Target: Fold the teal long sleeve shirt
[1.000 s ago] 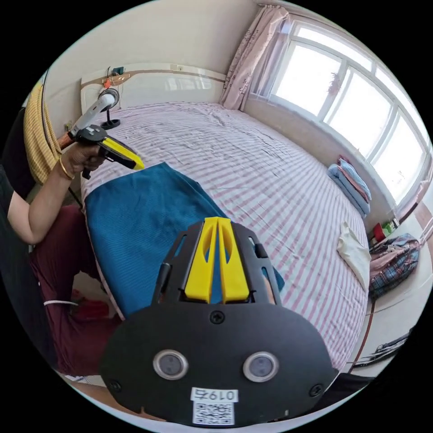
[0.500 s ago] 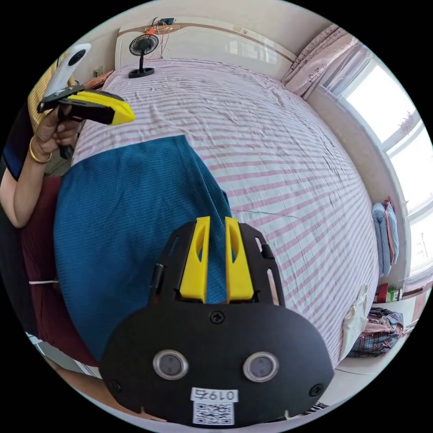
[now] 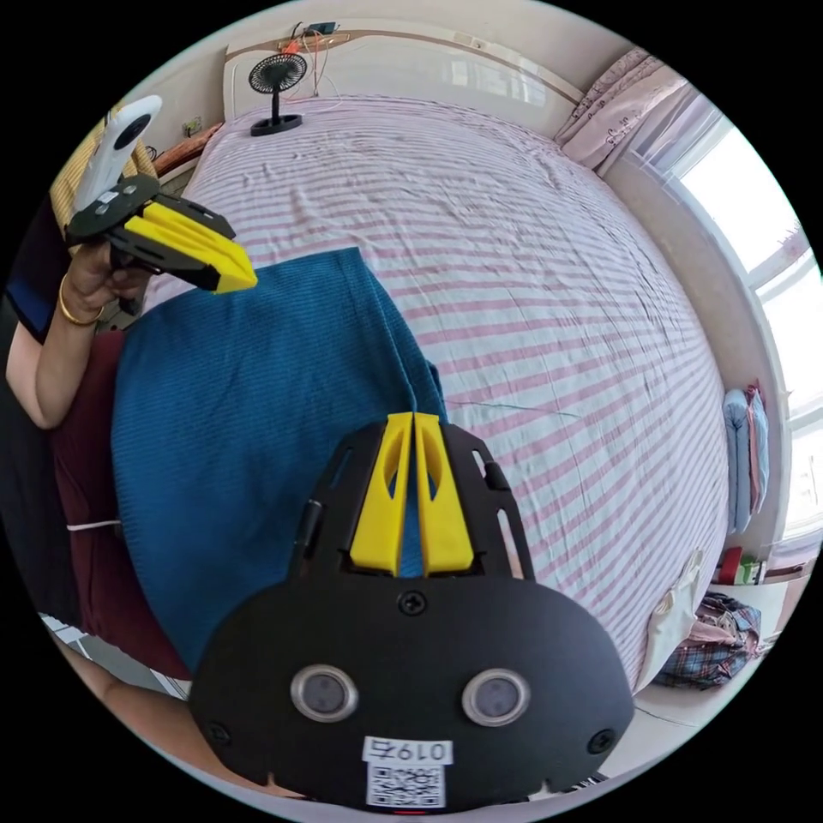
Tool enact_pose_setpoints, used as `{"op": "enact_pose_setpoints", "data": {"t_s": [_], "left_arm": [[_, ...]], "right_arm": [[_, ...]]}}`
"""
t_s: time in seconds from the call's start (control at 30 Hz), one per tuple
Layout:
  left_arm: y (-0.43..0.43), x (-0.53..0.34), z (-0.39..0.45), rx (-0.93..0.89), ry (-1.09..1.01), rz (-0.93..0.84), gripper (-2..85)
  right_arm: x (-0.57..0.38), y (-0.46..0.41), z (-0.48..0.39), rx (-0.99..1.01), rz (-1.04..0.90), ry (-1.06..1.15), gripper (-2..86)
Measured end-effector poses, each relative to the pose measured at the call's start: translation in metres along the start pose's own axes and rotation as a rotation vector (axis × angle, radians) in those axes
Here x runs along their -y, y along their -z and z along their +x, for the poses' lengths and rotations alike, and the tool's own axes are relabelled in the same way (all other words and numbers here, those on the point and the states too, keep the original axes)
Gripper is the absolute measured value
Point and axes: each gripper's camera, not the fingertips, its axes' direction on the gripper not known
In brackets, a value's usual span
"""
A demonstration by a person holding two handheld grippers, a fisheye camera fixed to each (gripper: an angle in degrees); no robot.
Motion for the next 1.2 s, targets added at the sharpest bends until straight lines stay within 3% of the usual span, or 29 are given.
{"op": "enact_pose_setpoints", "data": {"t_s": [0.47, 0.8, 1.07, 1.2], "left_arm": [[-0.079, 0.032, -0.009, 0.11, 0.005, -0.222, 1.0], [-0.095, 0.039, -0.033, 0.075, 0.046, -0.182, 0.9], [-0.096, 0.045, -0.077, -0.095, 0.179, -0.004, 1.1], [-0.11, 0.048, -0.089, -0.011, 0.224, -0.042, 1.2]], "right_arm": [[0.026, -0.032, 0.043, -0.04, 0.02, -0.133, -0.2], [0.03, -0.021, 0.059, -0.038, 0.071, -0.126, 5.5], [0.045, -0.03, 0.062, 0.077, 0.163, -0.084, 5.6], [0.058, -0.053, 0.062, 0.104, 0.108, -0.029, 6.8]]}}
